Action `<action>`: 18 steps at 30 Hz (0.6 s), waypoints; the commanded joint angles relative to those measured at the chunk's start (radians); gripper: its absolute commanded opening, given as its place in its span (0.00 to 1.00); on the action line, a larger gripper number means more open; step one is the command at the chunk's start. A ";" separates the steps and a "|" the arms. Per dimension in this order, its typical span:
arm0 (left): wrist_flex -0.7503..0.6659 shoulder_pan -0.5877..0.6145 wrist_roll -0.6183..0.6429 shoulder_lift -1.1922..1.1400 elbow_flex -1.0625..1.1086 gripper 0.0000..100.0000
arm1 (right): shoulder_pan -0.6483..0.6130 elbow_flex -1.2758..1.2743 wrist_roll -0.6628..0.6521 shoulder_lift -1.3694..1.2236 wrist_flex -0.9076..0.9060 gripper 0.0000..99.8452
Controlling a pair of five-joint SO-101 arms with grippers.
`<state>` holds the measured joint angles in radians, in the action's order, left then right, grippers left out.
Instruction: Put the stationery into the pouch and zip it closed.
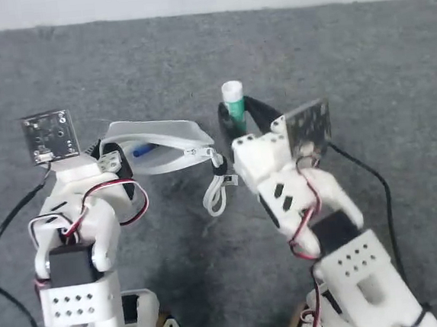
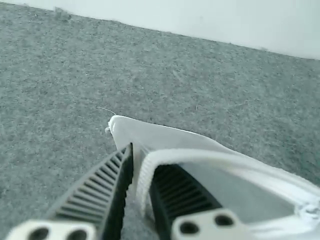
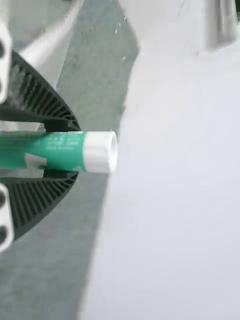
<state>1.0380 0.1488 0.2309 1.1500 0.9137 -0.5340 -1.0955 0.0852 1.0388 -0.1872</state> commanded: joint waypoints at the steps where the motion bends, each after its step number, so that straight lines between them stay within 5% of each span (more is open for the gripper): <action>1: -0.023 -0.008 -0.006 -0.012 -0.027 0.01 | -0.047 -0.044 -0.072 0.096 0.137 0.01; 13: -0.023 -0.006 -0.006 -0.008 -0.027 0.01 | -0.079 -0.163 -0.140 0.191 0.367 0.01; 18: -0.023 -0.006 -0.006 -0.008 -0.027 0.01 | -0.188 -0.161 -0.143 0.180 0.387 0.01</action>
<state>1.0380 0.1488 0.2309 1.1500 0.9137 -0.6536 -1.2704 -0.0391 1.1922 0.1703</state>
